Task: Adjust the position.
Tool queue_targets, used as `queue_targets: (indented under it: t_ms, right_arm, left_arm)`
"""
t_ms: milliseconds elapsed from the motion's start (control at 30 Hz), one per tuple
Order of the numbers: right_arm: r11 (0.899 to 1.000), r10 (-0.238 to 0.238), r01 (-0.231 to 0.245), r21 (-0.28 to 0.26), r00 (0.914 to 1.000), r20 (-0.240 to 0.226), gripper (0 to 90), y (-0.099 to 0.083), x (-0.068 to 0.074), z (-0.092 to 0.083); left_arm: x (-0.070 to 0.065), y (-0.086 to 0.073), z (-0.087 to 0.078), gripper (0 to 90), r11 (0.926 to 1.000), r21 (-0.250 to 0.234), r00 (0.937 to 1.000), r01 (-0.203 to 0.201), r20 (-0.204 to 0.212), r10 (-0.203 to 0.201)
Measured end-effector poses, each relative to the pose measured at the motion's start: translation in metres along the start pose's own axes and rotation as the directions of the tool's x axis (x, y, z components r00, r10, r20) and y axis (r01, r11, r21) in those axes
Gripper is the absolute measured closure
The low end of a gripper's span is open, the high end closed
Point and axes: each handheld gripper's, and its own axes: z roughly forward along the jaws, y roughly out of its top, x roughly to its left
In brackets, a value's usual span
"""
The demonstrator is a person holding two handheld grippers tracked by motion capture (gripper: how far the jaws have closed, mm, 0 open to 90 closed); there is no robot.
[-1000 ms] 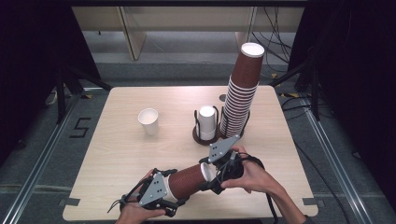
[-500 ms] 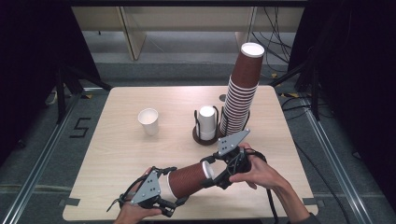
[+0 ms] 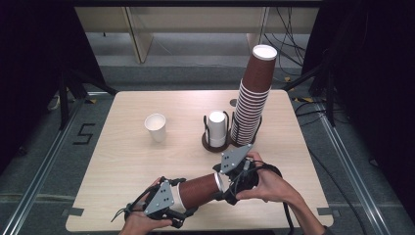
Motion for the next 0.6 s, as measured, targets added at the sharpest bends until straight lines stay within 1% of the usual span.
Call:
queue_targets:
  t_ms: [33, 67, 133, 200, 233, 267, 300, 333, 400, 433, 467, 500, 533, 567, 600]
  right_arm:
    - [1.000, -0.023, 0.023, 0.017, 0.9997, -0.001, 17.1, 0.001, 0.002, 0.001]
    - [0.999, -0.033, 0.033, 0.026, 0.9994, -0.004, 16.7, 0.001, 0.003, 0.001]
    - [0.997, -0.054, 0.054, 0.050, 0.9985, -0.006, 17.0, 0.002, 0.006, 0.003]
    - [0.993, -0.083, 0.083, 0.080, 0.9965, -0.008, 17.3, 0.003, 0.009, 0.006]
    - [0.991, -0.096, 0.096, 0.094, 0.9954, -0.010, 17.3, 0.004, 0.010, 0.008]
    - [0.989, -0.115, 0.116, 0.097, 0.9933, -0.011, 17.4, 0.004, 0.010, 0.010]
    - [0.986, -0.125, 0.126, 0.106, 0.9920, -0.019, 17.6, 0.004, 0.011, 0.013]
    - [0.984, -0.126, 0.128, 0.122, 0.9917, -0.025, 17.5, 0.004, 0.012, 0.013]
    - [0.979, -0.135, 0.137, 0.151, 0.9906, -0.024, 17.2, 0.004, 0.015, 0.017]
    - [0.977, -0.142, 0.145, 0.156, 0.9895, -0.029, 17.4, 0.004, 0.015, 0.019]
    - [0.976, -0.140, 0.144, 0.164, 0.9896, -0.032, 17.8, 0.004, 0.015, 0.020]
    - [0.974, -0.128, 0.131, 0.186, 0.9914, -0.027, 18.0, 0.004, 0.018, 0.022]
    - [0.972, -0.134, 0.137, 0.192, 0.9906, -0.029, 18.3, 0.003, 0.018, 0.024]
    - [0.967, -0.154, 0.159, 0.199, 0.9872, -0.040, 18.7, 0.003, 0.018, 0.027]
    - [0.963, -0.161, 0.165, 0.212, 0.9862, -0.036, 20.3, 0.003, 0.018, 0.028]
  left_arm:
    - [0.000, 0.000, 0.000, 11.3, 0.9999, 0.015, 1.0000, -0.007, 0.000, 0.007]
    - [-0.001, 0.000, 0.001, 11.4, 0.9999, 0.015, 1.0000, -0.008, 0.001, 0.008]
    - [-0.001, 0.000, 0.001, 11.4, 0.9992, 0.034, 0.9997, -0.022, 0.005, 0.022]
    - [-0.002, 0.000, 0.002, 11.3, 0.9986, 0.047, 0.9995, -0.025, 0.019, 0.024]
    - [-0.003, 0.000, 0.003, 11.4, 0.9983, 0.045, 0.9992, -0.036, 0.016, 0.035]
    - [-0.003, 0.000, 0.003, 11.3, 0.9978, 0.052, 0.9991, -0.040, 0.017, 0.039]
    - [-0.004, 0.001, 0.003, 11.3, 0.9976, 0.056, 0.9990, -0.040, 0.022, 0.039]
    - [-0.004, 0.001, 0.003, 11.3, 0.9969, 0.059, 0.9985, -0.051, 0.023, 0.050]
    - [-0.005, 0.001, 0.003, 11.3, 0.9963, 0.066, 0.9980, -0.056, 0.032, 0.054]
    - [-0.005, 0.001, 0.003, 11.4, 0.9959, 0.071, 0.9979, -0.056, 0.038, 0.053]
    - [-0.006, 0.001, 0.004, 11.4, 0.9960, 0.070, 0.9978, -0.056, 0.039, 0.053]
    - [-0.007, 0.001, 0.005, 11.4, 0.9957, 0.073, 0.9978, -0.056, 0.041, 0.053]
    - [-0.007, 0.000, 0.005, 11.4, 0.9961, 0.068, 0.9976, -0.055, 0.045, 0.052]
    - [-0.006, 0.000, 0.006, 11.3, 0.9956, 0.072, 0.9968, -0.060, 0.056, 0.056]
    - [-0.007, 0.000, 0.005, 11.3, 0.9936, 0.086, 0.9964, -0.074, 0.049, 0.070]
